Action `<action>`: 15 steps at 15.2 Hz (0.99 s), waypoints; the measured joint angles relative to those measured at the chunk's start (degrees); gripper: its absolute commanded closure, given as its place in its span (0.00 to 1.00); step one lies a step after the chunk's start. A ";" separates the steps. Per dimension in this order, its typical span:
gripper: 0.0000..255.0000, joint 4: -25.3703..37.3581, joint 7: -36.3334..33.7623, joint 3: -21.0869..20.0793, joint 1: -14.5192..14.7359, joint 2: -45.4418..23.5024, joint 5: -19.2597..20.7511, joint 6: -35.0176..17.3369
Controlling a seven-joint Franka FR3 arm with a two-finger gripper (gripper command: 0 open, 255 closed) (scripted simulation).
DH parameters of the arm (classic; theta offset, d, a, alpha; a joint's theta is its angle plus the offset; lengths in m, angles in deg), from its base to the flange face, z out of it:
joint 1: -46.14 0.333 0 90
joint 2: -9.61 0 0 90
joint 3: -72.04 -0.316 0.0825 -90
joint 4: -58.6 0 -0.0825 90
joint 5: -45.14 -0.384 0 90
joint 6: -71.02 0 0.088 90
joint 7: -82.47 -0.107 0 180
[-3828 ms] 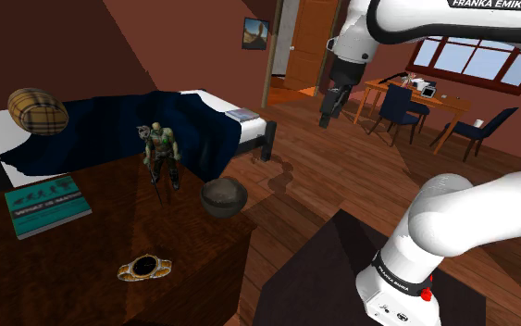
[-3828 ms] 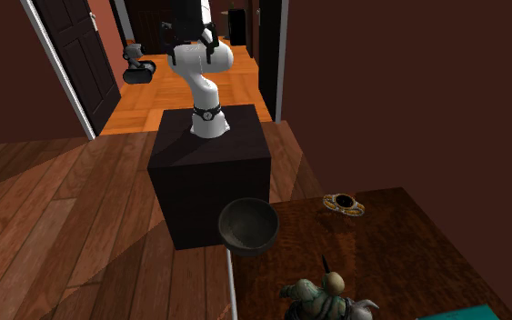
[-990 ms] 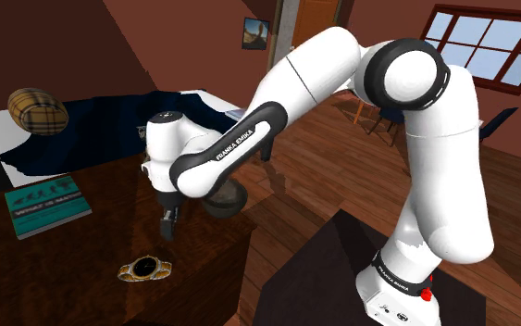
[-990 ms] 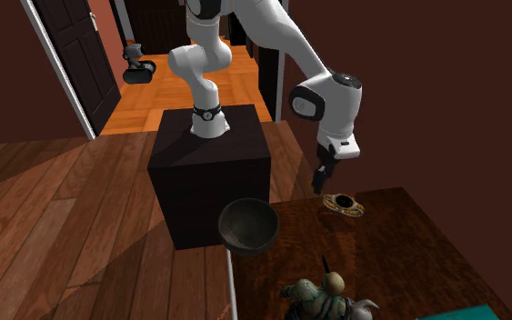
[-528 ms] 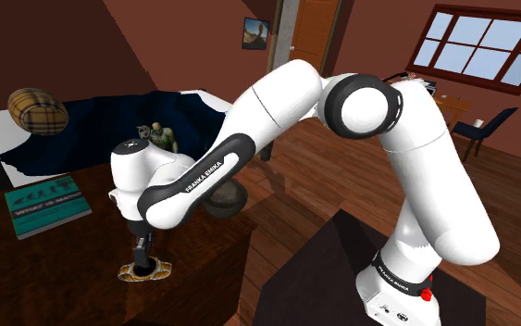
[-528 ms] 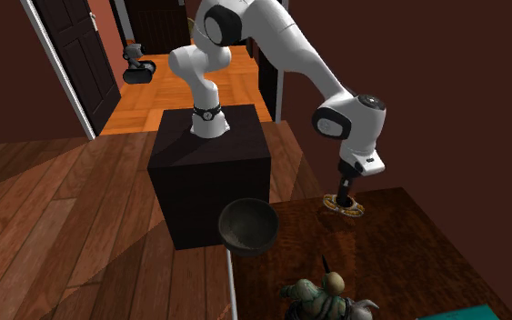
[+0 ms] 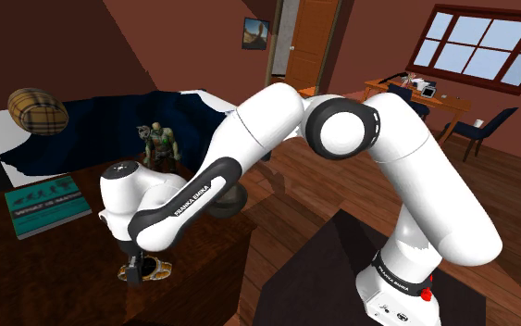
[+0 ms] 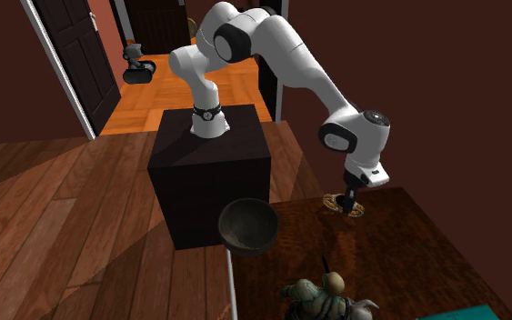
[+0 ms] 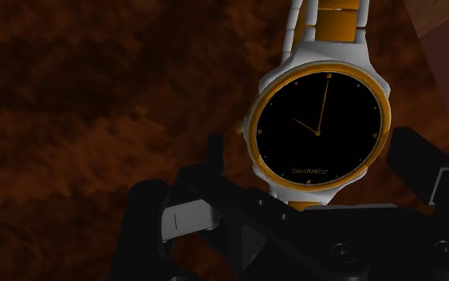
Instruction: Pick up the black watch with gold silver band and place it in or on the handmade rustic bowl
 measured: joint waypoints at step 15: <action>1.00 1.16 -0.23 0.50 0.49 -2.38 0.42 -1.32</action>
